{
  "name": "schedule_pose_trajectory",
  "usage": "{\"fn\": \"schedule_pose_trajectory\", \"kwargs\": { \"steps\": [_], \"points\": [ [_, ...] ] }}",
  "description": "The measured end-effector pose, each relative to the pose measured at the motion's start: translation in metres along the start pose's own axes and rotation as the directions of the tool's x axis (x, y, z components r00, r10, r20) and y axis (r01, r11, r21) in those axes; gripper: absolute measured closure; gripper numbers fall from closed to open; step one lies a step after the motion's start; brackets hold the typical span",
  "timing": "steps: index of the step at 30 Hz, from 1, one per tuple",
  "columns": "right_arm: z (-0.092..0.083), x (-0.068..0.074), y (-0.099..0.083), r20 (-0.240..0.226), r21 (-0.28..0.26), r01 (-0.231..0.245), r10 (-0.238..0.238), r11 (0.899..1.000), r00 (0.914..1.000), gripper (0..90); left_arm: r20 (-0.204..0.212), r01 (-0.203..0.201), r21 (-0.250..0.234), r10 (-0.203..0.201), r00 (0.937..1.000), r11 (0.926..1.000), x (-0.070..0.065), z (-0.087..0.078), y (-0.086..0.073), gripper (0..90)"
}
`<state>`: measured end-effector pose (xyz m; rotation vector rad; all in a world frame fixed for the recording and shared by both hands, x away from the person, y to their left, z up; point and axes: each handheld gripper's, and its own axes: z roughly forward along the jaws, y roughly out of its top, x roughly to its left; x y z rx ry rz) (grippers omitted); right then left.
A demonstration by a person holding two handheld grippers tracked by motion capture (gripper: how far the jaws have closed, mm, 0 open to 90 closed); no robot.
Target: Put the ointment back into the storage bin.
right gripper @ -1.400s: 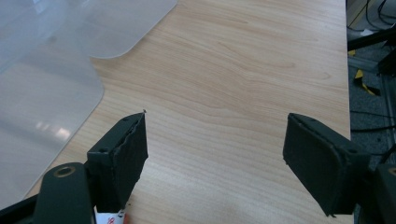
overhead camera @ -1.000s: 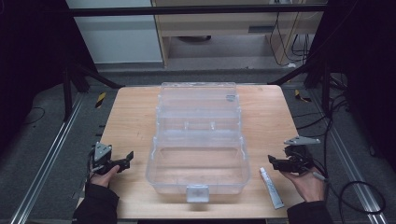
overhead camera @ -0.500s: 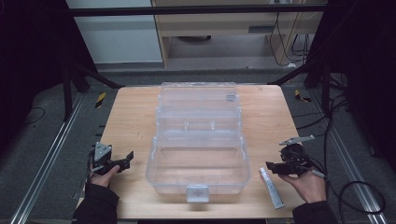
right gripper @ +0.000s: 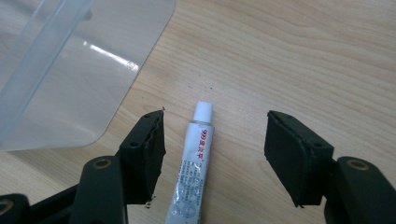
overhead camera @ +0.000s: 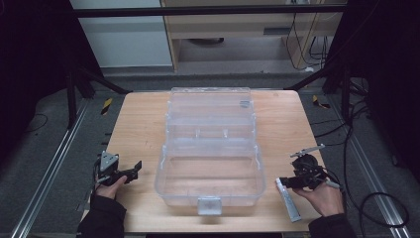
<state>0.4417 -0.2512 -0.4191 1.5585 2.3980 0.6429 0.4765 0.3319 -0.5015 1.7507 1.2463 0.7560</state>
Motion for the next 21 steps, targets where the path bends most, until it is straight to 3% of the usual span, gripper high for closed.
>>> {"fn": "schedule_pose_trajectory", "kwargs": {
  "steps": [10,13,21],
  "points": [
    [0.010,0.004,0.001,-0.018,0.063,-0.001,0.002,0.998,0.9998,42.4,0.001,0.002,0.000,-0.002,1.0000,1.0000,0.000,0.000,0.000,2.7],
    [0.018,0.003,-0.004,-0.043,0.110,-0.013,0.018,0.994,0.9989,45.2,0.001,0.004,0.000,-0.004,1.0000,1.0000,0.000,0.000,0.000,2.7],
    [0.024,0.005,-0.004,-0.042,0.151,-0.003,0.010,0.989,0.9991,49.0,0.001,0.003,0.000,-0.003,1.0000,1.0000,0.000,0.000,0.000,2.7]
  ]
}}
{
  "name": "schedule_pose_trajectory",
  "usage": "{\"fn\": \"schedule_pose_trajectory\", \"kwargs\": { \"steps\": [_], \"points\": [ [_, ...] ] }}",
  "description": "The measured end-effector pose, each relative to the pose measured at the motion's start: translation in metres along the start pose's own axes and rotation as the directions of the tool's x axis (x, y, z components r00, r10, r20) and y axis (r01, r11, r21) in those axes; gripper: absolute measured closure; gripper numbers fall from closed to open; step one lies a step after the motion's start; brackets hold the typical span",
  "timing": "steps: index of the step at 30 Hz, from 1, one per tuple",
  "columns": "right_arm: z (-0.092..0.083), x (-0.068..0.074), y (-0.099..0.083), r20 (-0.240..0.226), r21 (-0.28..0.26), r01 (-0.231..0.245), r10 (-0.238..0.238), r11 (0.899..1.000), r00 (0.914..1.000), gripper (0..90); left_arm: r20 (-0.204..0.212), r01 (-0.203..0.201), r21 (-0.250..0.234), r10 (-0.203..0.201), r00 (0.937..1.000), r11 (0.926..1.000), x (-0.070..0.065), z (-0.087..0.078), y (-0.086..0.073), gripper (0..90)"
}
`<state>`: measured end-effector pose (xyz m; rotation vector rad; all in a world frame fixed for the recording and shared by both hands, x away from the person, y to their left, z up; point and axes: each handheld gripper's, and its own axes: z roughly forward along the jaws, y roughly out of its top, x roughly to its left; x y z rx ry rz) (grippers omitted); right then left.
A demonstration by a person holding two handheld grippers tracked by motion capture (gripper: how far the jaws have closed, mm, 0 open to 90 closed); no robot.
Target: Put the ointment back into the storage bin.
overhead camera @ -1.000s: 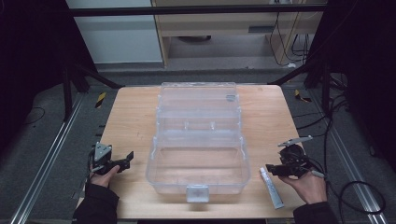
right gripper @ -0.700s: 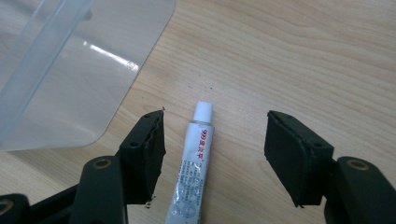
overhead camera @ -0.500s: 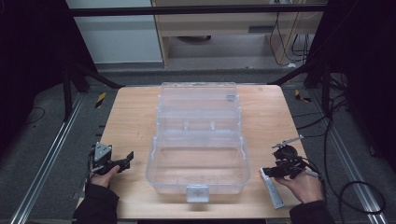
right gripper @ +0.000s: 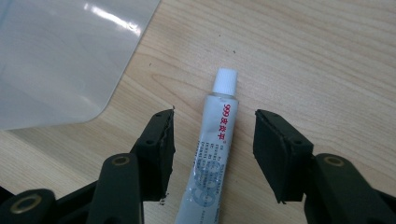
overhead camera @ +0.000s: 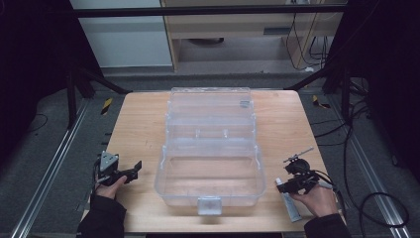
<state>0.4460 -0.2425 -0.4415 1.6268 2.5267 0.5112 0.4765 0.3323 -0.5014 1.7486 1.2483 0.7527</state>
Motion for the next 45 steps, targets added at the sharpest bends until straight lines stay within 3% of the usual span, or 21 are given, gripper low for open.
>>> {"fn": "schedule_pose_trajectory", "kwargs": {
  "steps": [14,24,31,45],
  "points": [
    [0.013,0.003,0.002,0.022,0.053,-0.002,0.001,0.999,0.9998,56.0,0.000,0.000,-0.001,0.000,1.0000,1.0000,0.000,0.000,0.000,2.7],
    [0.020,0.001,-0.002,-0.001,0.077,-0.019,0.019,0.997,0.9998,63.6,0.000,-0.001,-0.001,0.001,1.0000,1.0000,0.000,0.000,0.000,2.7],
    [0.024,0.002,-0.001,0.018,0.103,0.002,-0.004,0.995,0.9998,68.3,0.001,0.000,-0.002,0.000,1.0000,1.0000,0.000,0.000,0.000,2.7],
    [0.028,0.003,0.001,0.024,0.130,0.033,-0.036,0.991,0.9991,69.2,0.002,0.002,-0.002,-0.002,1.0000,1.0000,0.000,0.000,0.000,2.7]
  ]
}}
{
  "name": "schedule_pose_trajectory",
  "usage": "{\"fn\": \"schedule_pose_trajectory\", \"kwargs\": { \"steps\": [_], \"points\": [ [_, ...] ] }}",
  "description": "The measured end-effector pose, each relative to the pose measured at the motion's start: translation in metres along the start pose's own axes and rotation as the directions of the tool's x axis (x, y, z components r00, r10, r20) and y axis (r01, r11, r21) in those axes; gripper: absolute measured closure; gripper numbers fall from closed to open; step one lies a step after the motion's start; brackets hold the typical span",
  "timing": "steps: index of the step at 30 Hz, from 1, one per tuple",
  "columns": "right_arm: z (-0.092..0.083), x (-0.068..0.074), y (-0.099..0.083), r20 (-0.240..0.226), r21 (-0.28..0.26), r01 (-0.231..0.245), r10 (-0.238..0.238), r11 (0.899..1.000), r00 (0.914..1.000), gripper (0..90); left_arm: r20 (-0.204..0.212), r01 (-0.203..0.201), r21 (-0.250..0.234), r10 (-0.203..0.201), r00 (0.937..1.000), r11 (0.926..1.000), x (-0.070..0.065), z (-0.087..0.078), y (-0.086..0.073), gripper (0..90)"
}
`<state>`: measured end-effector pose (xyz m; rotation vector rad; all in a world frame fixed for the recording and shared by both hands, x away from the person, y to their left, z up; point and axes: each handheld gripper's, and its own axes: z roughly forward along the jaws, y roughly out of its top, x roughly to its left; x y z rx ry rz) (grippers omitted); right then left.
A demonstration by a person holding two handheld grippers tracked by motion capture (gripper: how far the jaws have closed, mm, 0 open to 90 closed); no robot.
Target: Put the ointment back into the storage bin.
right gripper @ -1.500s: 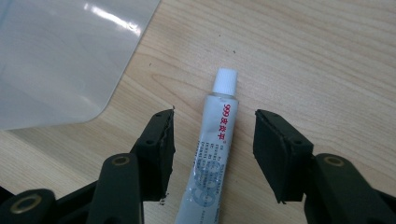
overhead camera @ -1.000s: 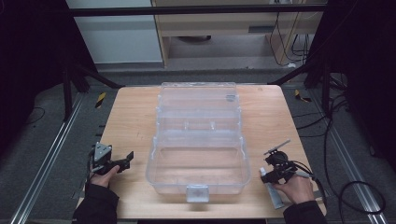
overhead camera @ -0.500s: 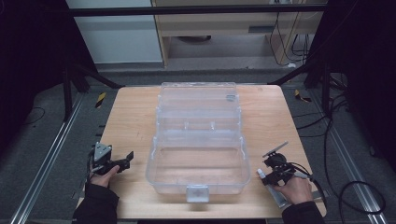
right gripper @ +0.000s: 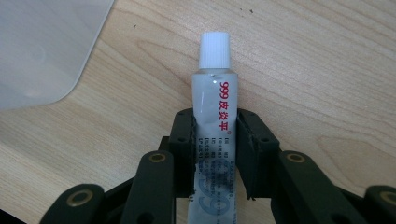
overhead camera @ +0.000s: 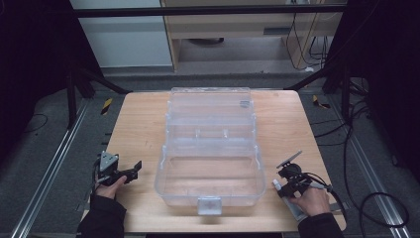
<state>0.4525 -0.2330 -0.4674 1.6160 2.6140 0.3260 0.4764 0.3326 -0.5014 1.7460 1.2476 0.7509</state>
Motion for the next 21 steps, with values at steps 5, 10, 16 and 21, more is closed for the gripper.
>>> {"fn": "schedule_pose_trajectory", "kwargs": {
  "steps": [5,10,16,21],
  "points": [
    [-0.001,0.000,0.000,0.003,0.007,0.003,-0.003,1.000,1.0000,69.9,0.001,0.001,0.001,-0.001,1.0000,1.0000,0.000,0.000,0.000,2.7],
    [-0.008,-0.003,-0.002,0.000,-0.013,0.016,-0.016,1.000,0.9999,69.9,0.000,0.002,0.001,-0.002,1.0000,1.0000,0.000,0.000,0.000,2.7],
    [-0.021,-0.006,-0.004,-0.001,-0.044,0.018,-0.019,0.999,0.9998,69.9,-0.002,-0.001,0.004,0.001,1.0000,1.0000,0.000,0.000,0.000,2.7],
    [-0.040,-0.005,0.000,-0.012,-0.109,0.050,-0.052,0.993,0.9986,69.9,0.000,-0.003,0.004,0.003,1.0000,1.0000,-0.001,0.000,0.000,2.7]
  ]
}}
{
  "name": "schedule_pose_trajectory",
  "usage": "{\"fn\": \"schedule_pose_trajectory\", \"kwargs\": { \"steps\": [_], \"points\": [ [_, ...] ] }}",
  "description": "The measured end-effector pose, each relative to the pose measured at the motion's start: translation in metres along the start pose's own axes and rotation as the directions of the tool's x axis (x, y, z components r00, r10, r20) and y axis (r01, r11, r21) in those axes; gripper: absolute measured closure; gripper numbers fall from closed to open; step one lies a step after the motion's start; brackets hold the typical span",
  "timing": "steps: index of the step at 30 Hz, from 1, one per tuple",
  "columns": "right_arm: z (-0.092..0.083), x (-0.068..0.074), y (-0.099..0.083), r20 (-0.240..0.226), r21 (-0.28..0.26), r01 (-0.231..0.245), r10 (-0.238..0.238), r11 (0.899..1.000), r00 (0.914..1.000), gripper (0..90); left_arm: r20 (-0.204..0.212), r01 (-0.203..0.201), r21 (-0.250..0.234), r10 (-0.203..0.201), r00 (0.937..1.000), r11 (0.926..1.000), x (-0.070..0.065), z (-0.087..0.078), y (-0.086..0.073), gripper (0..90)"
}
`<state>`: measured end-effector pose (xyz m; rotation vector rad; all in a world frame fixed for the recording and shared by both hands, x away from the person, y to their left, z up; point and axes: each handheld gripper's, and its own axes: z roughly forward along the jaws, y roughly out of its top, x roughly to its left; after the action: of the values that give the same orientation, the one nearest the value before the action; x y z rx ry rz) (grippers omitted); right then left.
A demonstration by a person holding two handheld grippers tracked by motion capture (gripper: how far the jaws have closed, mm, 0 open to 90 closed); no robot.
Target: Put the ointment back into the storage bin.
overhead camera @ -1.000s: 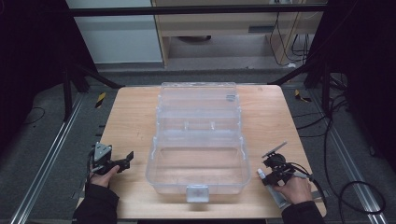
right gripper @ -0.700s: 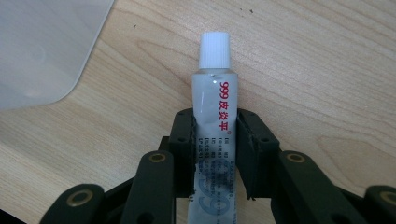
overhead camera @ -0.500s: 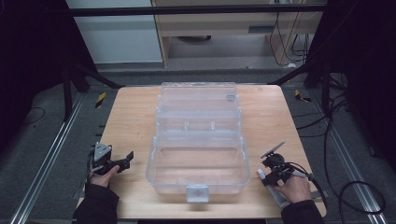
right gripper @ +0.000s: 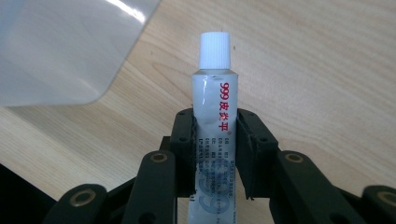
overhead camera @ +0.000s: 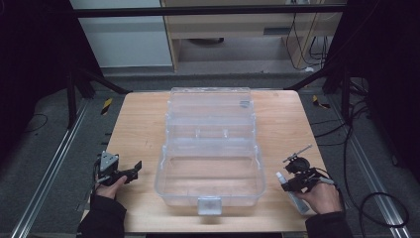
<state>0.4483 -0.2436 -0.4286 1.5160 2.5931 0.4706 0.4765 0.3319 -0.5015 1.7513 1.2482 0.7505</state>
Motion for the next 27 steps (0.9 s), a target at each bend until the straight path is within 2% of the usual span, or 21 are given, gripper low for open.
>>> {"fn": "schedule_pose_trajectory", "kwargs": {
  "steps": [1,3,8,18,21,24,25,27],
  "points": [
    [0.000,0.000,0.000,0.000,0.000,0.000,0.000,1.000,1.0000,69.9,0.000,0.000,0.000,0.000,1.0000,1.0000,0.000,0.000,0.000,2.7],
    [-0.009,0.001,0.004,-0.006,-0.032,-0.003,0.003,0.999,1.0000,69.9,0.000,0.001,0.001,-0.001,1.0000,1.0000,0.000,0.000,0.000,2.7],
    [-0.020,0.003,0.012,0.001,-0.071,0.051,-0.051,0.996,0.9987,69.9,-0.001,0.000,0.002,0.000,1.0000,1.0000,0.000,0.000,0.000,2.7],
    [-0.043,0.008,0.027,0.002,-0.144,0.096,-0.097,0.985,0.9953,69.9,0.003,0.001,0.001,-0.001,1.0000,1.0000,0.000,0.000,0.000,2.7],
    [-0.054,0.009,0.031,0.002,-0.167,0.132,-0.133,0.977,0.9911,69.8,0.003,0.000,0.000,0.000,1.0000,1.0000,0.000,0.000,0.000,2.7],
    [-0.058,0.010,0.033,-0.002,-0.172,0.151,-0.154,0.973,0.9881,69.8,0.003,0.001,0.000,-0.001,1.0000,1.0000,0.000,0.000,0.000,2.7],
    [-0.063,0.011,0.036,-0.005,-0.177,0.172,-0.176,0.969,0.9844,69.8,0.004,0.000,0.000,0.000,1.0000,1.0000,0.000,0.000,0.000,2.7],
    [-0.066,0.011,0.038,-0.012,-0.180,0.178,-0.183,0.967,0.9830,69.8,0.004,0.000,0.000,0.000,1.0000,1.0000,0.000,0.000,0.000,2.7]
  ]
}}
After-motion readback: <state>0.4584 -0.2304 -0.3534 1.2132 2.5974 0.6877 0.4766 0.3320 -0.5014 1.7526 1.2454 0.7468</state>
